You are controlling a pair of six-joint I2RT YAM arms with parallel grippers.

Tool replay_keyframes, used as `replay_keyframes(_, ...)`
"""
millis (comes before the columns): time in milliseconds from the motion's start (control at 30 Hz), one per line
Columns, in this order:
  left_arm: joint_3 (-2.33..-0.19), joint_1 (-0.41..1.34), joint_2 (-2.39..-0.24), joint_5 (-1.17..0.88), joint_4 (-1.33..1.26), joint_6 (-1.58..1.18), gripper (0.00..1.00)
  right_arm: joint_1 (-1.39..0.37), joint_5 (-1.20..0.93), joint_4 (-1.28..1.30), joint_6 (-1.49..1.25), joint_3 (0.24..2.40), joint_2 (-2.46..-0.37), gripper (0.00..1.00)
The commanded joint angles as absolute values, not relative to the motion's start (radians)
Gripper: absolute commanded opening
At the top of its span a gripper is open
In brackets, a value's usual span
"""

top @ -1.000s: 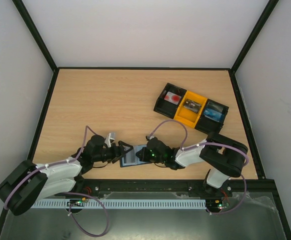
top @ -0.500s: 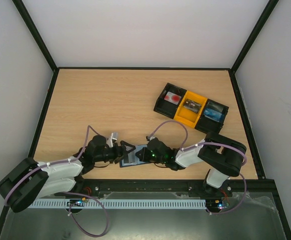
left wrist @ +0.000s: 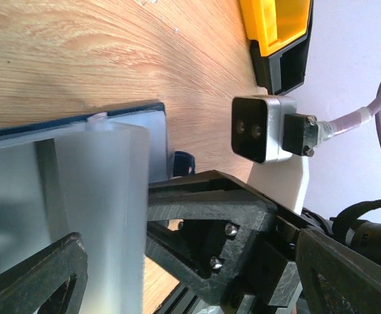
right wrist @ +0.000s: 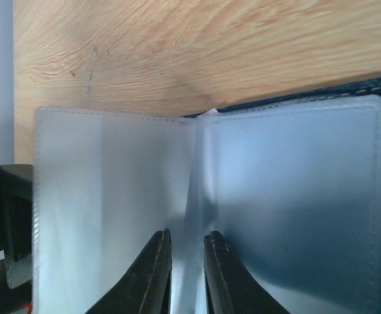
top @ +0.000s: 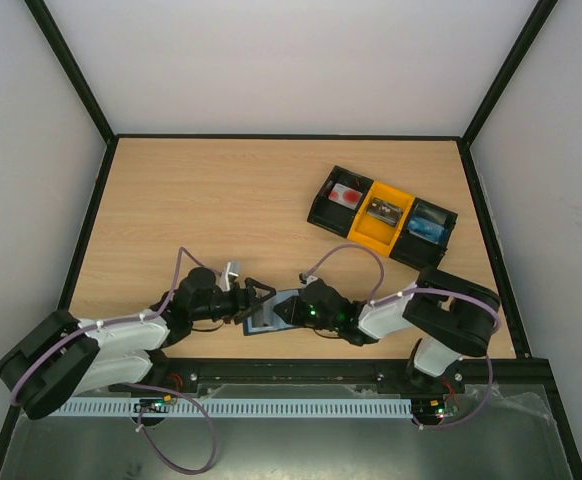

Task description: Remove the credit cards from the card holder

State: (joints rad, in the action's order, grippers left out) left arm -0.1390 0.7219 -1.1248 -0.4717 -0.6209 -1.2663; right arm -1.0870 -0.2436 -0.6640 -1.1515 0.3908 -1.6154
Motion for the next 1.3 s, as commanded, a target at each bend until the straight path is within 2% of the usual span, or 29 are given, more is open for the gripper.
replay_keyframes(0,-0.172,0.732,-1.155,-0.476,-0.654,-1.267,0.88,-1.094,-0.163,-0.645,-1.169,0.327,-1.525,0.17)
replay_keyframes(233,-0.224,0.758,-1.225,-0.474,-0.692,-1.273,0.88,-1.094,-0.021,-0.489,-1.148,0.287,-1.315,0.23)
replay_keyframes(700,-0.343,0.835,-1.382,-0.477,-0.771,-1.267,0.88,-1.094,0.106,-0.273,-1.152,0.224,-1.008,0.25)
replay_keyframes(1267,-0.408,0.846,-1.379,-0.469,-0.677,-1.198,0.88,-1.094,0.111,-0.230,-1.144,0.209,-0.916,0.27)
